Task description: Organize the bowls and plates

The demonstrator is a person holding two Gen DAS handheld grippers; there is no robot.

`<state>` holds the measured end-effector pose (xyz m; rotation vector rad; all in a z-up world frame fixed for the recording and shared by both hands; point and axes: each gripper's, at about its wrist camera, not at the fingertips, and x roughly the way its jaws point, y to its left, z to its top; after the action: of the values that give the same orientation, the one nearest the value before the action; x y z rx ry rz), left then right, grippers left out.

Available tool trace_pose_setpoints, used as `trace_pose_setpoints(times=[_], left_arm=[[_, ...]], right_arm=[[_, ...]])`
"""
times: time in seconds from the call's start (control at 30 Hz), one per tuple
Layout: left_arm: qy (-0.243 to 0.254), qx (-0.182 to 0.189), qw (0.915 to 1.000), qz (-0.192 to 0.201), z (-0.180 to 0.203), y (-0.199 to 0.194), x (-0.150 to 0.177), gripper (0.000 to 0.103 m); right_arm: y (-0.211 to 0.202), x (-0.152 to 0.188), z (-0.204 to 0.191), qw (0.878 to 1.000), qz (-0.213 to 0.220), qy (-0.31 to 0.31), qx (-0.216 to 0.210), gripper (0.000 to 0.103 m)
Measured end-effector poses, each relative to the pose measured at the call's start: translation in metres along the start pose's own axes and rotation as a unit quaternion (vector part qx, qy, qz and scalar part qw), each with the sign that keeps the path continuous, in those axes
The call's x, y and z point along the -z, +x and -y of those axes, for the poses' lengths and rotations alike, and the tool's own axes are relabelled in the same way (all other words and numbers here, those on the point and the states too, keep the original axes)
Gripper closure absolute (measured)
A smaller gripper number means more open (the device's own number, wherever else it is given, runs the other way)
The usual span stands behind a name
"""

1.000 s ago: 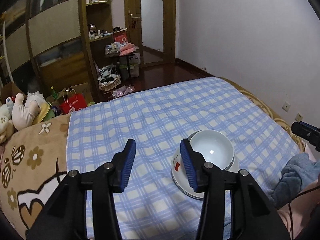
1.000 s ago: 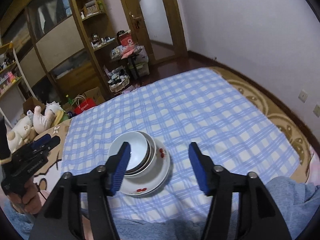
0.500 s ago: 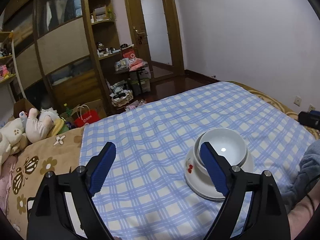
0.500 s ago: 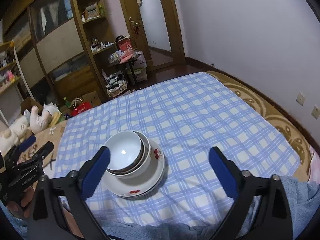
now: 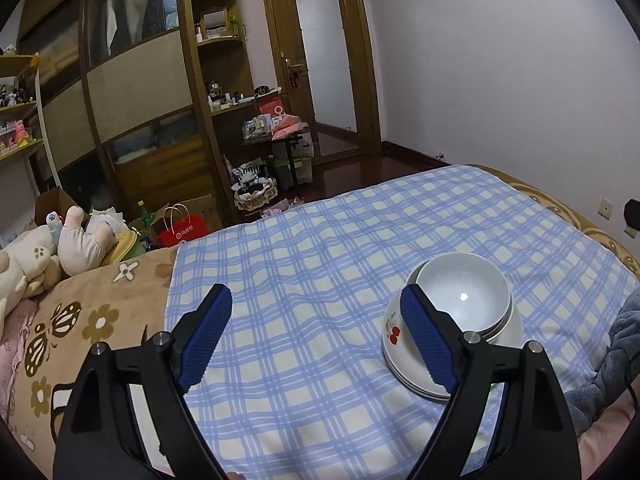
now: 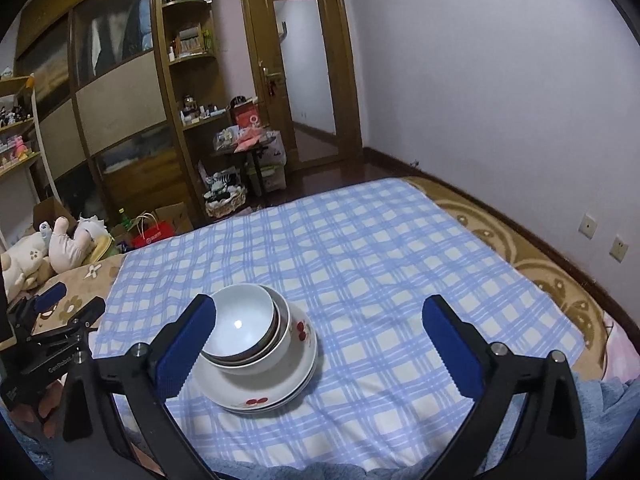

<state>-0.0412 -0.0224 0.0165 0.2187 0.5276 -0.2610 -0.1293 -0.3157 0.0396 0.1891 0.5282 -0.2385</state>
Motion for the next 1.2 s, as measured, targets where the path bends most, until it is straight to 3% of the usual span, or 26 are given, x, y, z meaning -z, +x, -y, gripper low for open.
trace_pose_setpoints(times=[0.2,0.97,1.2], left_arm=[[-0.002,-0.002,1.0,-0.001,-0.0004,0.0021,0.0006,0.018],[-0.011,-0.007,0.9999,-0.004,-0.0048,0.0051,0.0004,0.018],[0.007,-0.017,0.9998,0.009,0.0003,0.0005,0.0002,0.018]], right_arm=[[-0.0104,-0.0022,-0.006,0.999,0.035,-0.014,0.026,0.0],[-0.0067,-0.0028,-0.0098,0.999,0.025,-0.02,0.038,0.0],[-0.0056,0.0021,-0.0086,0.999,0.022,-0.021,0.035,0.0]])
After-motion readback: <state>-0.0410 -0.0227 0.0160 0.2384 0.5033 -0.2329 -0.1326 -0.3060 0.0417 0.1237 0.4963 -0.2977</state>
